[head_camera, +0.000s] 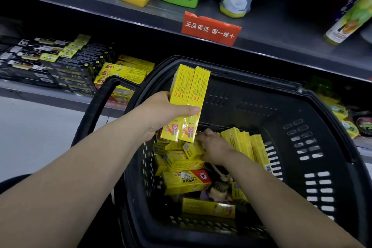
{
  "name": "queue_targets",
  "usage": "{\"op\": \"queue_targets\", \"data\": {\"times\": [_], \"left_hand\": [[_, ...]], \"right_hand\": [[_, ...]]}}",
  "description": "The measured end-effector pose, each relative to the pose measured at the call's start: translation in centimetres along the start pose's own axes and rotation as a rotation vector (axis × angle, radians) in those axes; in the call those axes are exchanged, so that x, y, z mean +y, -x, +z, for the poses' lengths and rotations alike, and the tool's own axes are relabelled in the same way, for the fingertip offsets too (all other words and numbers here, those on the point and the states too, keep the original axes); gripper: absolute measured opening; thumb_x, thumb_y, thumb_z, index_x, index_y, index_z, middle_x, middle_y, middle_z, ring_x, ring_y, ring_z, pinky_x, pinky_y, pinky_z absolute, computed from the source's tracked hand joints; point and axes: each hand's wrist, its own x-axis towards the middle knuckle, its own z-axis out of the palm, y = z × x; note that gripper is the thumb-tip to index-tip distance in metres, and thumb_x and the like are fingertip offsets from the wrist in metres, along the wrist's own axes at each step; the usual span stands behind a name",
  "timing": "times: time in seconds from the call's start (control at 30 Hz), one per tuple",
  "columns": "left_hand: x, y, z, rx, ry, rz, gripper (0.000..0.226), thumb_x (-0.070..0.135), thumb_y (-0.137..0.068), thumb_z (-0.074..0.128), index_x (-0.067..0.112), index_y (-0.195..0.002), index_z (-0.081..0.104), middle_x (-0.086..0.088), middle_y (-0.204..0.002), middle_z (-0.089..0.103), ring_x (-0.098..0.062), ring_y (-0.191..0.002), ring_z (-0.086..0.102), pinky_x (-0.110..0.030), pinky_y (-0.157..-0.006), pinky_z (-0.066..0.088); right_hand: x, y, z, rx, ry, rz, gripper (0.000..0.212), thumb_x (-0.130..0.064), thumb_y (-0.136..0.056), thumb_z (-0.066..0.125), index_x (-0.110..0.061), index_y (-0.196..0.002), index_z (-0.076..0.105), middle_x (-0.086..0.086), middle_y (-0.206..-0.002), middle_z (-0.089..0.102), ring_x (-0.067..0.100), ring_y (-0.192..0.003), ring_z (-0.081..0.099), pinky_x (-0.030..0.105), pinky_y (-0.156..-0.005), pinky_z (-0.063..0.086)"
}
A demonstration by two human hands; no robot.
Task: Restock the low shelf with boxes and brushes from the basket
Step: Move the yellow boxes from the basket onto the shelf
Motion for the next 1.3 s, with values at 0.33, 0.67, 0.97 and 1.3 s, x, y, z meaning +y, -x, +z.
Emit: {"op": "queue_targets", "data": {"times": [0.33, 0.67, 0.97, 1.3], "left_hand": [[0.4, 0.5, -0.4, -0.004, 0.186, -0.04, 0.043, 0.029, -0.061, 0.083, 0.021, -0.098, 0.063, -0.006, -0.097, 0.072, -0.026, -0.095, 0.067, -0.05, -0.091, 0.05], [0.6, 1.9, -1.9, -0.02, 0.312, 0.028, 0.077, 0.033, -0.041, 0.081, 0.021, -0.115, 0.062, -0.004, -0.1, 0.073, -0.024, -0.09, 0.07, -0.043, -0.08, 0.056], [-0.1, 3.6, -9.8, 0.258, 0.365, 0.1, 0.061, 0.032, -0.053, 0.082, 0.022, -0.11, 0.062, 0.002, -0.083, 0.075, -0.016, -0.071, 0.072, -0.028, -0.051, 0.056], [-3.5, 3.8, -14.7, 0.425, 0.49, -0.123, 0.035, 0.027, -0.074, 0.076, 0.012, -0.103, 0.064, -0.01, -0.084, 0.073, -0.023, -0.065, 0.069, -0.035, -0.056, 0.056]], "right_hand": [[-2.9, 6.3, -10.9, 0.217, -1.383, -0.013, 0.03, -0.056, -0.082, 0.056, -0.034, -0.093, 0.073, -0.003, -0.1, 0.073, 0.018, -0.097, 0.069, 0.039, -0.088, 0.049], [-9.6, 4.9, -12.2, 0.258, -1.661, 0.084, 0.042, -0.049, -0.092, 0.048, -0.022, -0.124, 0.055, 0.006, -0.1, 0.073, 0.025, -0.082, 0.072, 0.045, -0.068, 0.059], [-16.2, 0.3, -15.4, 0.11, -1.374, -0.096, 0.046, -0.038, -0.084, 0.066, -0.01, -0.12, 0.059, 0.01, -0.104, 0.071, 0.027, -0.094, 0.069, 0.046, -0.089, 0.053], [-20.4, -5.9, -16.2, -0.011, -1.349, -0.038, 0.022, -0.04, -0.09, 0.057, -0.018, -0.094, 0.06, 0.0, -0.082, 0.068, 0.018, -0.082, 0.064, 0.037, -0.096, 0.048]]}}
